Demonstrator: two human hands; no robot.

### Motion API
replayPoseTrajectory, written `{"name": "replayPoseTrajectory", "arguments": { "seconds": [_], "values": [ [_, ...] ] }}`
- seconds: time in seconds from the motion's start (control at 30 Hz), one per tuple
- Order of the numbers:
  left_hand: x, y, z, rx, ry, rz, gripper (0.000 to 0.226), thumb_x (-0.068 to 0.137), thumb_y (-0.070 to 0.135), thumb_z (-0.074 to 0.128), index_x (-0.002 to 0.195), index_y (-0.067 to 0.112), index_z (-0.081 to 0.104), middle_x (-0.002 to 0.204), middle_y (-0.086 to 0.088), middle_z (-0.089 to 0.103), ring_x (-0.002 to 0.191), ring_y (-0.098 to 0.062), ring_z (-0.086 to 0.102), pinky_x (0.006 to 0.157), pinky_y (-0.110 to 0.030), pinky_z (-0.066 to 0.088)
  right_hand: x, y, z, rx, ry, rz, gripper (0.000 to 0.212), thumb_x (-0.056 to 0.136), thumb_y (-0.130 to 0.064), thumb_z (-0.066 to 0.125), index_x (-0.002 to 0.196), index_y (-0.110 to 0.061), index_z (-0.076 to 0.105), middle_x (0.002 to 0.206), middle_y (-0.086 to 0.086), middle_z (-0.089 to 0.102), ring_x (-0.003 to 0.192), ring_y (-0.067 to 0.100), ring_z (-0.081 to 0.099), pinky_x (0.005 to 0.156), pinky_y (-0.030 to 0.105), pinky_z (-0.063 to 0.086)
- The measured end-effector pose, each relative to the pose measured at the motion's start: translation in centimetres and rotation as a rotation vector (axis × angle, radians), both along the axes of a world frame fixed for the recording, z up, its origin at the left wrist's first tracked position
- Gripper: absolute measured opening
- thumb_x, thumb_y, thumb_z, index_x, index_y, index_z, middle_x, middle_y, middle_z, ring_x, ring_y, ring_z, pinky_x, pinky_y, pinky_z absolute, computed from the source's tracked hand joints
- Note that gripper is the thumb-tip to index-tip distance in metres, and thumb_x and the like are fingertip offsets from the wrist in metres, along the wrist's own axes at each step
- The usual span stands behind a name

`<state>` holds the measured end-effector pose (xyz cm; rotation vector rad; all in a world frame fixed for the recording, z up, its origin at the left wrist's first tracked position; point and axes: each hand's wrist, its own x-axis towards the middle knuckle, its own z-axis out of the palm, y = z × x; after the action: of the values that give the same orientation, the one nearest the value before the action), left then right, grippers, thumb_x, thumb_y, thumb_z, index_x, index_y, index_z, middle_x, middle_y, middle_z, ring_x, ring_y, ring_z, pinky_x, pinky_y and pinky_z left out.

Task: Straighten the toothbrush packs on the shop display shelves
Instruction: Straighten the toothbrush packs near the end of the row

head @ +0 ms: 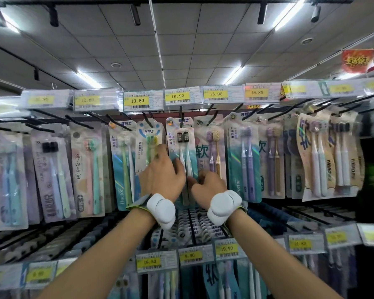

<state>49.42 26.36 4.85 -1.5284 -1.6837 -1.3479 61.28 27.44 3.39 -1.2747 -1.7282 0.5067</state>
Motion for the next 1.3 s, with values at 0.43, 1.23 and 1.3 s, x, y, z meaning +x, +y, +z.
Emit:
{"name": "replayPoseTrajectory", "arguments": {
  "seconds": [0.43,1.23,1.3],
  "values": [
    [3.2,0.1,-1.0,0.163,0.09,0.009,0.035,0.088,0.028,0.063,0.115,0.009,0.05,0.13,-0.014,0.041,0.115,-0.033,0.048,0.079,-0.044,0.055,4.9,-0.7,-1.2,0.26,0.264,-0.168,0.018,0.088,-0.032,0.068,0.099,-0.021,0.06,0.084,-0.01,0.066,0.078,0.011,0.064,0.066,0.029,0.051],
    [2.3,0.5,-0.8,0.008,0.147,-0.219,0.025,0.102,0.03,0.048,0.121,0.017,0.059,0.123,-0.003,0.059,0.102,-0.027,0.061,0.079,-0.039,0.051,4.2,-1.6,-3.1,0.471,0.073,-0.071,0.026,0.09,-0.041,0.063,0.072,-0.03,0.047,0.06,-0.008,0.055,0.056,0.005,0.054,0.053,0.02,0.045],
    [2.0,0.6,-0.8,0.018,0.132,-0.25,0.026,0.102,0.033,0.048,0.123,0.019,0.057,0.122,-0.003,0.062,0.102,-0.027,0.062,0.081,-0.043,0.053,4.5,-1.6,-2.9,0.434,0.118,-0.022,0.032,0.096,-0.035,0.058,0.07,-0.032,0.04,0.057,-0.008,0.047,0.05,0.003,0.048,0.049,0.017,0.039]
  ]
}}
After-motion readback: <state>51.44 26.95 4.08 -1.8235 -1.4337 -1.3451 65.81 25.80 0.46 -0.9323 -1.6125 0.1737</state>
